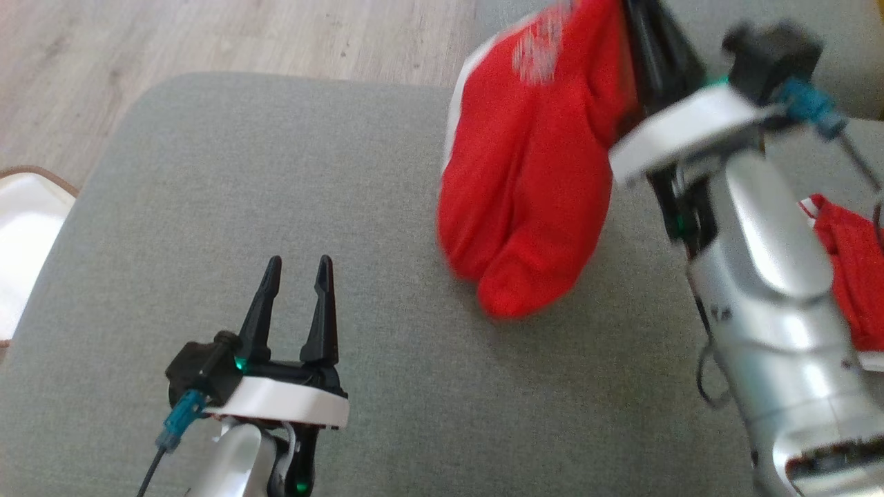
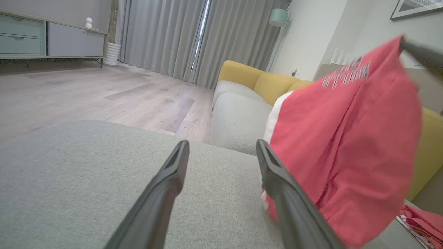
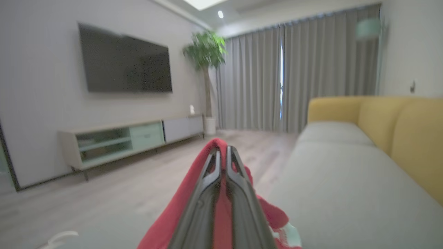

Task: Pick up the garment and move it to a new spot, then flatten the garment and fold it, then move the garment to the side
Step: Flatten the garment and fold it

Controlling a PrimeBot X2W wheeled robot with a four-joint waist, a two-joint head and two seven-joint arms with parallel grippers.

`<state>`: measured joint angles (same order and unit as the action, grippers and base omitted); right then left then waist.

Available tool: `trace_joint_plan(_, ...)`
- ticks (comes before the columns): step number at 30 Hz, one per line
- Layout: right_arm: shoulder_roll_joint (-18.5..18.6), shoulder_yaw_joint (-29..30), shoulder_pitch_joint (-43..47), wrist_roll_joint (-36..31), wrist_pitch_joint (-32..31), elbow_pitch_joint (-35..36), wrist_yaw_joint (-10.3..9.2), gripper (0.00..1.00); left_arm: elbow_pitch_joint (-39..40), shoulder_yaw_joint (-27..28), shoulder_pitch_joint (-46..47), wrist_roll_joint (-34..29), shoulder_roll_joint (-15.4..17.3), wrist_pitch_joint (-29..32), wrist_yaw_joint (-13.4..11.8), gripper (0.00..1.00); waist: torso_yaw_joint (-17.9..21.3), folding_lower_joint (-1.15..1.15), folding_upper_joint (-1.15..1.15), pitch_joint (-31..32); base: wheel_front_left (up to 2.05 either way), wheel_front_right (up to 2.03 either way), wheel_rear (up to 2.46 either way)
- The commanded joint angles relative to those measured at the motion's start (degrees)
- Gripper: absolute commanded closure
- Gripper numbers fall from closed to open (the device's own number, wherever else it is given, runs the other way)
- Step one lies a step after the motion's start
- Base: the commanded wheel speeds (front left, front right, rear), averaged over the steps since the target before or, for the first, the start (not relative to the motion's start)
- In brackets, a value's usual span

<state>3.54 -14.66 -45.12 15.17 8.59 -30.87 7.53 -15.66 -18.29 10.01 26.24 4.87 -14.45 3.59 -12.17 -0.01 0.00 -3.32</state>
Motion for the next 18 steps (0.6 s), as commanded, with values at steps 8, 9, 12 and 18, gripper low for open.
trace_joint_plan(8, 2.0, 16.8, 2.9, -17.7, -1.9, -20.1, -0.04, 0.00, 2.2, 1.4, 2.9, -0.4, 0.4, -0.5, 0.4, 0.00, 0.7, 0.01, 0.00, -3.0, 0.00, 0.00, 0.00)
trace_joint_plan(9, 1.7, 18.4, 2.6, -18.9, -1.2, -21.0, -0.04, 0.00, 2.1, 1.3, 3.1, -0.4, 0.4, -0.5, 0.5, 0.00, 0.9, 0.01, 0.00, -3.2, 0.00, 0.00, 0.00)
trace_joint_plan(12, 0.7, 20.6, 2.1, -21.4, 1.4, -22.7, -0.04, 0.00, 2.0, 1.3, 3.2, -0.5, 0.4, -0.5, 0.5, 0.00, 1.6, 0.01, 0.00, -3.4, 0.00, 0.00, 0.00)
trace_joint_plan(18, -0.3, 21.0, 3.2, -21.5, 5.1, -21.9, -0.04, 0.00, 1.8, 1.6, 2.9, -0.4, 0.4, -0.5, 0.5, 0.00, 3.5, 0.01, 0.00, -2.6, 0.00, 0.00, 0.00)
